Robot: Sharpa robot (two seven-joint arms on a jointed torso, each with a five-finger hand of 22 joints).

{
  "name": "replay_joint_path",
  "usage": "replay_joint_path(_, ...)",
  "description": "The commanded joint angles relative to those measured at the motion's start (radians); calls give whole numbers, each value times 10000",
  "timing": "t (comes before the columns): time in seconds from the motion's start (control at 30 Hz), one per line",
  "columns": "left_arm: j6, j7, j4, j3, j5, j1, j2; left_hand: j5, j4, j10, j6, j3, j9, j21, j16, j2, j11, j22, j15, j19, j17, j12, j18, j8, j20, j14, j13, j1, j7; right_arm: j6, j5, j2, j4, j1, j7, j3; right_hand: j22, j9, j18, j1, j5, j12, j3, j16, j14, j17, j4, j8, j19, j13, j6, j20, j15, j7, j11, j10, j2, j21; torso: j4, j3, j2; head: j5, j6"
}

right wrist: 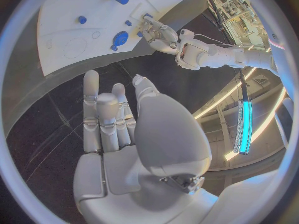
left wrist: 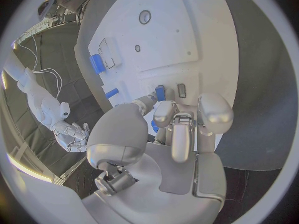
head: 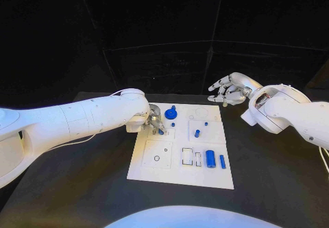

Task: Assemble the parts on the task board

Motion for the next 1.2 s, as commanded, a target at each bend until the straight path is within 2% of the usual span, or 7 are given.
replay_joint_path(0.03,580,-230,-38,-19,-80,-21,61,44,-1015,69,115,1089,-2,44,31,-33,-9,20,12,87,2634,35,16,56,-1,1021,-15,-140,-86,68,-40,9,12,22,43,9,-12,-5,53,-23,-32,51,2,-57,-68,-13,71,34,43,-14,-54,37,-1,-4,0,-37,-48,-43,-4,-4,3,-16,1)
replay_joint_path(0.13,703,-285,-95,-19,-80,-21,113,45,-877,88,179,1047,13,65,31,-53,-27,56,1,97,2634,40,12,94,-7,1021,-18,-314,-108,78,-40,10,14,22,42,9,-14,-5,54,-19,-34,54,4,-72,-71,-27,72,37,44,-16,-56,37,0,-4,0,-39,-47,-47,4,7,-1,-15,-14)
replay_joint_path(0.33,791,-345,-211,-19,-80,-21,178,42,-347,122,331,670,18,109,31,-199,-42,134,-12,117,2634,46,1,134,-20,1021,-33,-981,-136,93,-40,19,14,22,40,9,-14,-5,54,-19,-34,54,4,-72,-71,-27,72,37,44,-16,-56,37,0,-4,0,-39,-47,-47,8,-1,0,-21,-18)
replay_joint_path(0.83,760,-352,-349,-18,-80,-21,288,41,232,145,504,67,15,145,31,-337,-82,218,-52,133,2634,48,-8,165,-53,1021,-53,-1591,-184,120,-40,47,-1,22,43,9,-21,-4,53,-31,-40,60,-1,-109,-79,-61,87,45,47,-25,-58,39,2,-2,3,-45,-47,-59,5,-2,-1,-24,-53)
replay_joint_path(1.2,649,-344,-409,-18,-80,-21,320,41,639,152,586,-719,22,164,31,-501,-103,280,-75,144,2634,51,-16,189,-76,1021,-63,-1908,-205,123,-40,51,-2,22,40,9,-31,-3,51,-60,-50,71,-17,-144,-90,-84,115,55,46,-36,-66,43,8,2,9,-56,-55,-78,7,-1,-1,-34,-56)
